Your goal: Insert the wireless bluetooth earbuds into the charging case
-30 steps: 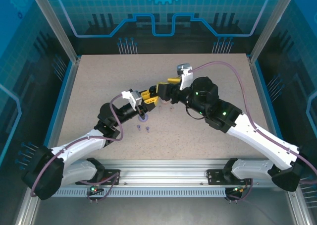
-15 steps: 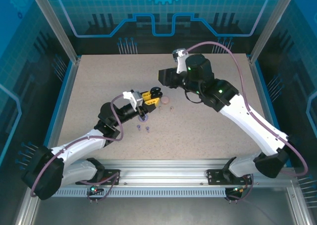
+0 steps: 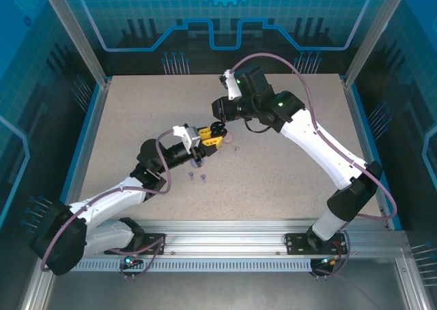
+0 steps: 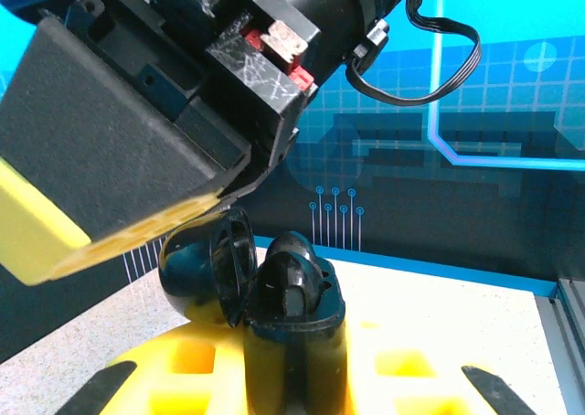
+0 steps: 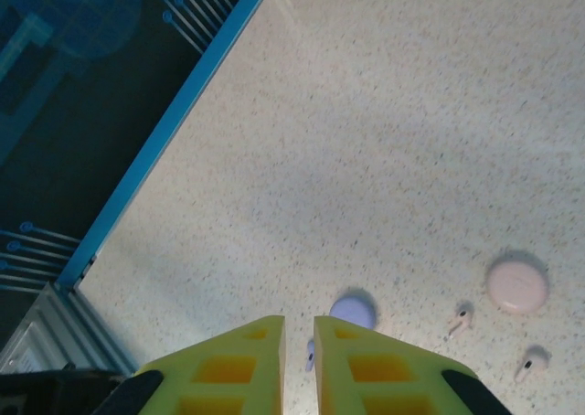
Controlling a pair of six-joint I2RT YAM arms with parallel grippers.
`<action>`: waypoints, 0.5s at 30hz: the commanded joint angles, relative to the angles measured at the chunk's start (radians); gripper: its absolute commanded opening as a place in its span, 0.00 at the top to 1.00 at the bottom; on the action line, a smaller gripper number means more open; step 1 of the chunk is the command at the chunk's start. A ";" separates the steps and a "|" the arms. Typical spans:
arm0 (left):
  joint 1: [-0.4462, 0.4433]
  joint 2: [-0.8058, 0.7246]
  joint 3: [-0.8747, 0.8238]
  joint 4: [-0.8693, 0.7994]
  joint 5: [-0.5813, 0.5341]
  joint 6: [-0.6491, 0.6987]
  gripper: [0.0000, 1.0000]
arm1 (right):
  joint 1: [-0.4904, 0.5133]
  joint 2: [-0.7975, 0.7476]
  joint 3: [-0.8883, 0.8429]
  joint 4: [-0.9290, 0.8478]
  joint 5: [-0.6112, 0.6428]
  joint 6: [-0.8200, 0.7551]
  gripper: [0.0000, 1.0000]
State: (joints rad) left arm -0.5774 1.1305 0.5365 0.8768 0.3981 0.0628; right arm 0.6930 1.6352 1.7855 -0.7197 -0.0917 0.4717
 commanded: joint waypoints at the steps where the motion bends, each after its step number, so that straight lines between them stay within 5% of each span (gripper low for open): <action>1: -0.009 -0.021 0.040 0.007 0.009 0.027 1.00 | -0.005 -0.025 -0.024 -0.035 -0.076 -0.015 0.85; 9: -0.009 -0.014 0.048 0.006 -0.014 0.032 1.00 | 0.050 -0.204 -0.217 -0.009 -0.111 0.025 0.92; 15: -0.009 -0.004 0.039 0.023 -0.020 -0.011 1.00 | 0.030 -0.420 -0.360 0.072 0.103 0.133 0.89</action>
State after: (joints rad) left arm -0.5995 1.1305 0.5465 0.8387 0.4202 0.0776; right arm 0.7345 1.3014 1.4681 -0.6571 -0.0837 0.5415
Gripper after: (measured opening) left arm 0.231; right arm 0.109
